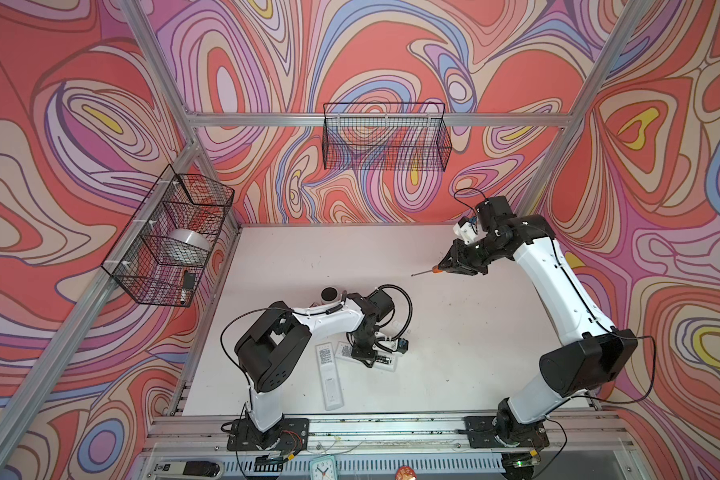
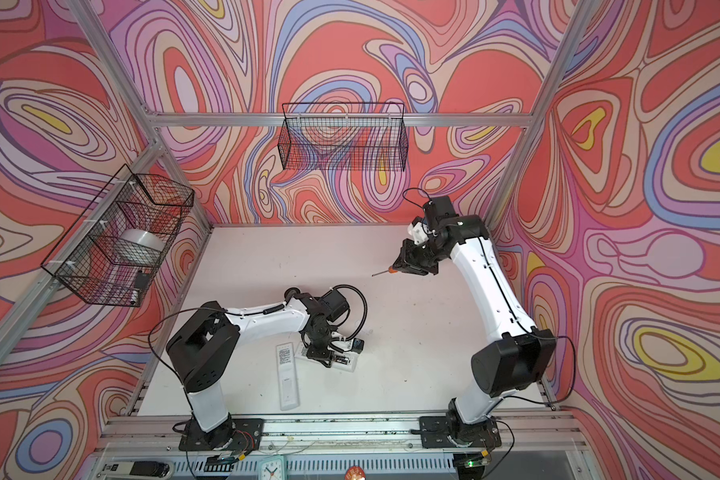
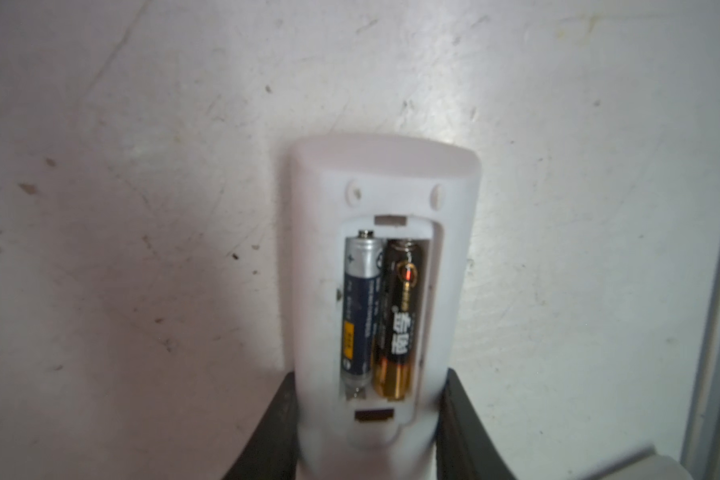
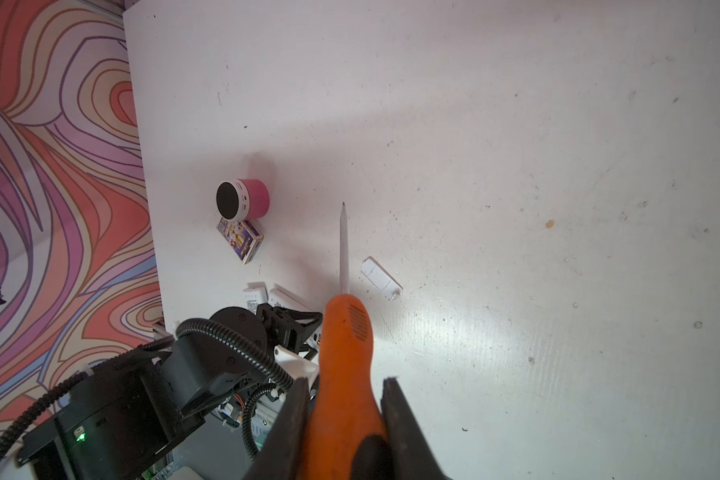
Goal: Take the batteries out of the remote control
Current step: 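Lower the left gripper onto the opened remote while the right gripper lifts the screwdriver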
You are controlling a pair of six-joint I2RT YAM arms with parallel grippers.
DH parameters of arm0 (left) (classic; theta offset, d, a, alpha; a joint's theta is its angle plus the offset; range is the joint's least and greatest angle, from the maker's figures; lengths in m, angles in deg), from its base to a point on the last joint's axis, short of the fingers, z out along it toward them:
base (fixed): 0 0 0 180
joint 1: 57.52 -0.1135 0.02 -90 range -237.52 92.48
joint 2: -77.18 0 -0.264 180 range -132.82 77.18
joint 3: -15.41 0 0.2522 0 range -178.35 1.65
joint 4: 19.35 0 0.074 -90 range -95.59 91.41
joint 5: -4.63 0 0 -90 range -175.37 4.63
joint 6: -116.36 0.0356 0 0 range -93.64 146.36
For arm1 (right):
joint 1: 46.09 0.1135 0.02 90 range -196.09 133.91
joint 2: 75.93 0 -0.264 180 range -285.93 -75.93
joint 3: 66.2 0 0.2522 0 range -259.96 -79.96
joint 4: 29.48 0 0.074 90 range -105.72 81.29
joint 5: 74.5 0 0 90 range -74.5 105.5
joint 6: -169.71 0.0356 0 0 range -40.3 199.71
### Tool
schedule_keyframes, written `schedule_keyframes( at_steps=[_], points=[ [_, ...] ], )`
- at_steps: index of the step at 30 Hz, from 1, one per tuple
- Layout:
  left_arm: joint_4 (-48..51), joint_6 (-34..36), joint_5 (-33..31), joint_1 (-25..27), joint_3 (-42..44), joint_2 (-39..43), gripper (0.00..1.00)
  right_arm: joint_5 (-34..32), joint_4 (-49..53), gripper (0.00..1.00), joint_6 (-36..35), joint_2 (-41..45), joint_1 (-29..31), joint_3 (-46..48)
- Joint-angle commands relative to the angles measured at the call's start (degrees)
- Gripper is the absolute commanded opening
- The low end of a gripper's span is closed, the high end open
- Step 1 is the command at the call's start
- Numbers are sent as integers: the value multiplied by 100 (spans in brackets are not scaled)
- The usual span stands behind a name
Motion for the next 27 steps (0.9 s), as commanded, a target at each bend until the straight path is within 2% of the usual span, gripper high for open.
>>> schedule_keyframes(
  at_steps=[1,14,24,26,27],
  points=[
    [-422,-386,-61,83,-556,-573,22,21,177,0,-91,-136,-197,-347],
    [-283,-714,-107,189,-2755,-1858,23,141,271,0,-37,-161,-610,-695],
    [-631,-1160,-729,184,-3121,-2211,23,243,321,0,-26,-380,-671,-898],
    [-659,-1198,-695,182,-3197,-2259,25,276,332,0,-13,-430,-671,-926],
    [-660,-1209,-656,182,-3209,-2260,30,288,348,0,-14,-451,-677,-949]
  ],
)
